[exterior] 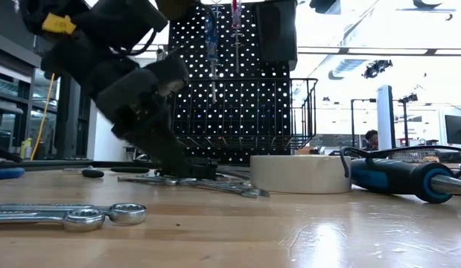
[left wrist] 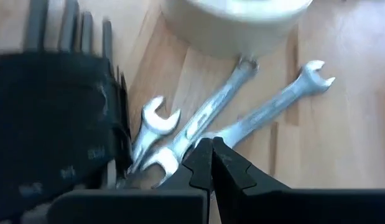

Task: Hang tools onto peg board
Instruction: Hang the wrench on the peg board

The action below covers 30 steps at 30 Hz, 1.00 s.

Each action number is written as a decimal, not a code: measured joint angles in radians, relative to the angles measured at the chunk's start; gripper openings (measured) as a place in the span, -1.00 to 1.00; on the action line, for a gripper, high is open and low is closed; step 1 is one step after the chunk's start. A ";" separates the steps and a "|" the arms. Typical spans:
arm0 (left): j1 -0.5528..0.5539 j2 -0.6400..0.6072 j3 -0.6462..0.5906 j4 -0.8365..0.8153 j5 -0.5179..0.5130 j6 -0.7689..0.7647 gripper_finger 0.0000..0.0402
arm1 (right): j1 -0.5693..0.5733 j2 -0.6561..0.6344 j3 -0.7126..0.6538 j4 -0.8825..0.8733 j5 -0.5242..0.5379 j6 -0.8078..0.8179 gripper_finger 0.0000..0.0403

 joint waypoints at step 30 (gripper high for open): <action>-0.150 0.264 0.011 0.336 -0.035 -0.292 -1.00 | -0.222 0.129 0.000 0.211 -0.510 -0.460 -0.82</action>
